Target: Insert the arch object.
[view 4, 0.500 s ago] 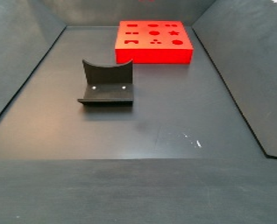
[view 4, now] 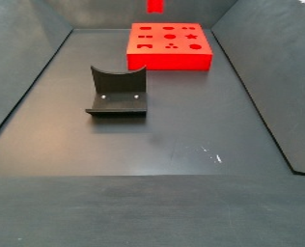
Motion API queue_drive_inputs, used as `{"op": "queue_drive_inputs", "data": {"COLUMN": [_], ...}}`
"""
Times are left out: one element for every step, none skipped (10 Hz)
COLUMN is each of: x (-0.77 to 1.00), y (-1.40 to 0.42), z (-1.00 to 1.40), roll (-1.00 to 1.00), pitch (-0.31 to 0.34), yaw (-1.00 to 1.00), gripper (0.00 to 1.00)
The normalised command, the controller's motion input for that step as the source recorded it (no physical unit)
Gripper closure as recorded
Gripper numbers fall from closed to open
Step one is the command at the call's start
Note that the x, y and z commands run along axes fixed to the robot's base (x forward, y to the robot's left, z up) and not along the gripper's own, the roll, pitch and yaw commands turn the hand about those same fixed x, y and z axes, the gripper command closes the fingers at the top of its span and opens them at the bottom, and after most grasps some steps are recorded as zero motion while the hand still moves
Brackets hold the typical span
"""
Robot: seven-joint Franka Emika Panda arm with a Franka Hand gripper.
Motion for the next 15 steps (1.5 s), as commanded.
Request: {"op": "queue_drive_inputs", "data": {"x": [0.34,0.22,0.19,0.07,0.14,0.14,0.12,0.12,0.05,0.05,0.05,0.16,0.18,0.03,0.0], "y": [0.33,0.15,0.0,-0.01,0.0,0.0,0.0,0.0,0.0,0.0,0.0,-0.06,-0.05,0.0,0.0], "z": [-0.32,-0.35,-0.25,-0.24,-0.37,-0.44,-0.4,-0.3,-0.28,-0.34,-0.34,-0.29,-0.27,-0.3,-0.31], "roll": [-0.2,-0.14,-0.01,0.0,0.05,0.0,0.0,0.0,0.06,0.05,0.02,0.0,0.0,0.05,0.02], "pitch": [-0.1,-0.127,-0.079,-0.087,-0.116,-0.139,-0.114,-0.084,-0.061,-0.08,-0.084,-0.101,-0.086,-0.059,-0.053], "yaw": [0.0,0.0,0.0,0.0,0.0,0.0,0.0,-0.02,-0.06,-0.05,-0.02,0.0,0.0,-0.01,-0.06], "gripper": [1.0,1.0,1.0,1.0,1.0,1.0,1.0,1.0,1.0,1.0,1.0,1.0,1.0,1.0,1.0]}}
